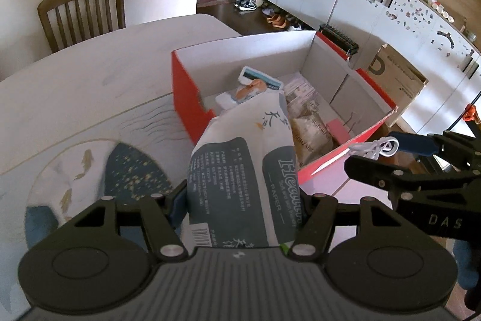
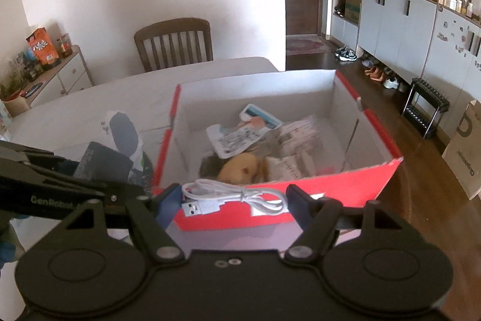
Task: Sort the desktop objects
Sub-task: 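Carry the snack bag and USB cable over the red box with both tools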
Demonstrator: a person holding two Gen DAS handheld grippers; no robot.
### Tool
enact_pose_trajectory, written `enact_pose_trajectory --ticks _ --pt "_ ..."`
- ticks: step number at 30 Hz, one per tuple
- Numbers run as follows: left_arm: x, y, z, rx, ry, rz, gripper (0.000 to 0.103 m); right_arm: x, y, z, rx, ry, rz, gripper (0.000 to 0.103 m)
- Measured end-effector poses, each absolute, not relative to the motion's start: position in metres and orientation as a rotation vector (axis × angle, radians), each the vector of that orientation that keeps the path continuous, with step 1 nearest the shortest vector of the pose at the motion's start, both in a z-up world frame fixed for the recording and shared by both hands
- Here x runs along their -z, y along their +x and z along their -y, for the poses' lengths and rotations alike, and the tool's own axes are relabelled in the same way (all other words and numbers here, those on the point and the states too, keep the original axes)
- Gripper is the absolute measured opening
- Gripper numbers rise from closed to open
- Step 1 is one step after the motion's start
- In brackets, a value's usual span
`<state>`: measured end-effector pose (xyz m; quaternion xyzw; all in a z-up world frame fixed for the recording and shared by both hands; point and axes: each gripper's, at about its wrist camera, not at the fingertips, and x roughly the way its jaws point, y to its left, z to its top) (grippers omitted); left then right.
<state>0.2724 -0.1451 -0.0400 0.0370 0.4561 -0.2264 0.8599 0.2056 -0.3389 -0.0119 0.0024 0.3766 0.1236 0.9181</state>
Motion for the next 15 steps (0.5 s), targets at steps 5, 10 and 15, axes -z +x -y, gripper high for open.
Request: enact_pose_trajectory --ticks 5,10,15 --pt "0.040 0.277 0.169 0.472 0.088 -0.956 0.065 0.009 0.220 0.365 -0.255 0.000 -0.763 0.075" --pt "0.039 0.284 0.191 0.479 0.110 -0.951 0.065 0.009 0.234 0.383 -0.248 -0.003 -0.757 0.075" --pt "0.040 0.301 0.207 0.488 0.129 -0.946 0.065 0.008 0.246 0.397 -0.244 -0.016 -0.743 0.075"
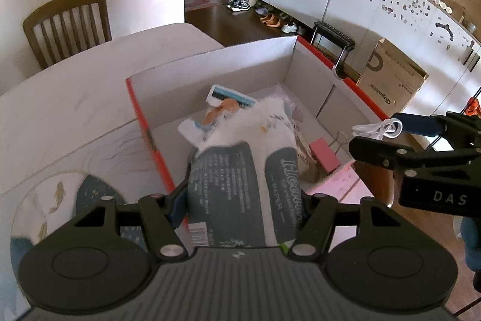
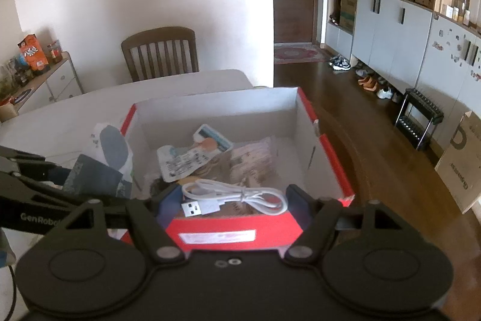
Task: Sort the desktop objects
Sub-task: 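Carry the snack bag and USB cable over the red box with both tools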
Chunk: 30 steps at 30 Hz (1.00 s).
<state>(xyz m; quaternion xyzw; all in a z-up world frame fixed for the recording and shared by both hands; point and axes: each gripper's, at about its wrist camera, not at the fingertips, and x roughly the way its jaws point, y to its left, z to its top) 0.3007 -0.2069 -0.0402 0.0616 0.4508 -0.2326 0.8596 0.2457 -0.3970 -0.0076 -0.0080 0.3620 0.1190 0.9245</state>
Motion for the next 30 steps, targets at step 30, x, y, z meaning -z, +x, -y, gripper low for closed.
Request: enact_pose_trajectory --ticks 30 --pt "0.085 0.406 0.245 0.442 0.202 -1.020 0.065 0.064 0.333 0.393 -0.297 -0.101 -0.835 0.075"
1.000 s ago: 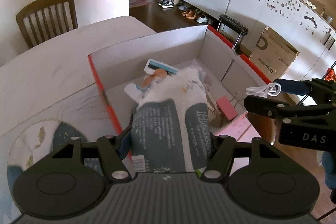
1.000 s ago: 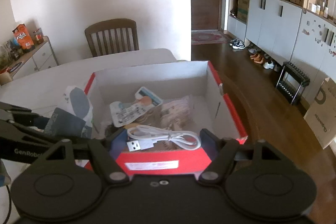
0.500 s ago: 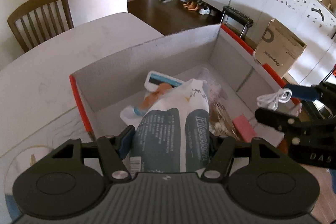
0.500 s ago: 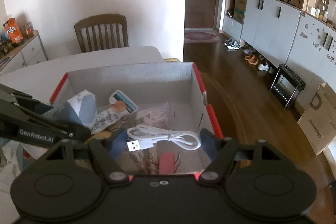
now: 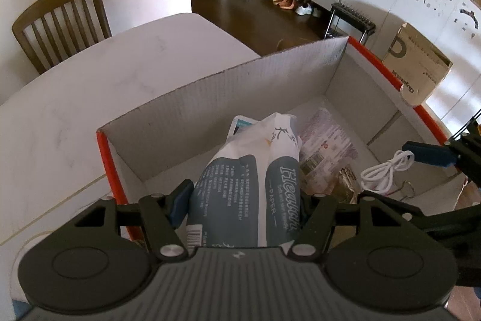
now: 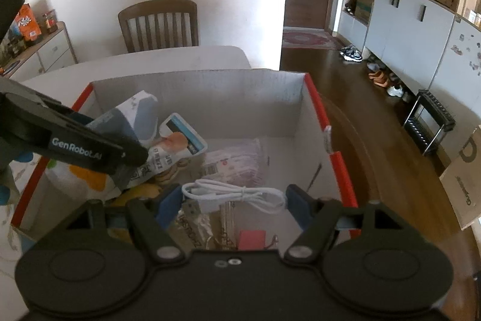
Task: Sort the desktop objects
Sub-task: 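Lower the snack bag and cable into the box and open both tools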
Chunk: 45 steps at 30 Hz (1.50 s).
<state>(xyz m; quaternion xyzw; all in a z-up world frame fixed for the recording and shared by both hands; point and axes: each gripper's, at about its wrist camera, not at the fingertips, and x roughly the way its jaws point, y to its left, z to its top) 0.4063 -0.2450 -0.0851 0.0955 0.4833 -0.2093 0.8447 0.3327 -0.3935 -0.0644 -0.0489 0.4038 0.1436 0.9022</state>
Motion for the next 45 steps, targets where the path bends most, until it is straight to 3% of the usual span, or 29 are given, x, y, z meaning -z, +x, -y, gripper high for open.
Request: enact_pose_trajectory --ticks 17,29,38,45 --pt "0.092 0.403 0.250 0.461 0.244 -1.017 0.065 0.081 0.338 0.387 -0.326 -0.135 -0.897 0.075" --pt "0.088 0.392 0.247 0.459 0.234 -0.989 0.073 0.082 0.332 0.387 -0.338 -0.131 -0.899 0.077" --pt "0.080 0.382 0.243 0.459 0.222 -0.966 0.074 0.070 0.322 0.397 -0.373 -0.078 -0.865 0.090" --pt "0.070 0.369 0.240 0.475 0.205 -0.929 0.085 0.054 0.309 0.406 -0.392 -0.050 -0.815 0.097"
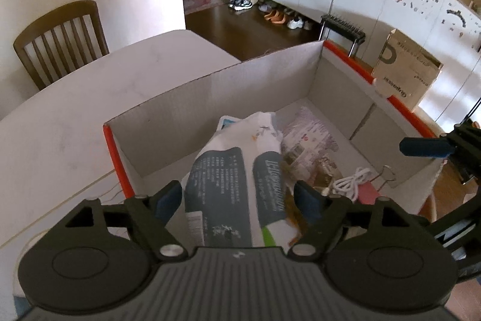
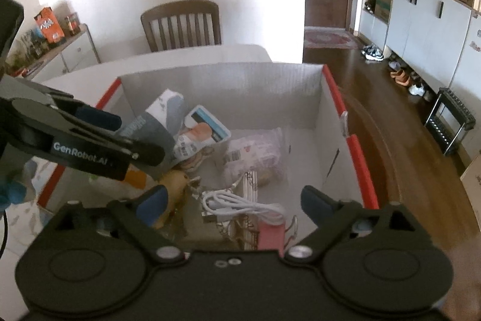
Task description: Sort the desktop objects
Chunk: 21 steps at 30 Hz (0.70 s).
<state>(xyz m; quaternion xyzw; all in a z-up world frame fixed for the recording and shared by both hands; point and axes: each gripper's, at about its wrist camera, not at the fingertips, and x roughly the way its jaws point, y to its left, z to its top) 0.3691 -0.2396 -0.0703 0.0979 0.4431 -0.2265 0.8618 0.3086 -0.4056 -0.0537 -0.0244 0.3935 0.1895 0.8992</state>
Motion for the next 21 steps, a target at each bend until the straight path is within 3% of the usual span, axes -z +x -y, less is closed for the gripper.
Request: enact_pose_trajectory --ticks 2,6,21 --pt "0.067 0.365 0.239 0.478 0.199 -0.920 0.086 0.048 0.305 0.406 -0.395 -0.047 -0.797 0.097" --pt "0.062 0.355 0.234 0.488 0.185 -0.901 0.103 0.038 0.295 0.404 -0.410 -0.051 -0.763 0.099" --pt "0.036 0.316 0.187 0.426 0.069 -0.810 0.103 0.014 0.261 0.397 -0.397 -0.040 -0.687 0.100"
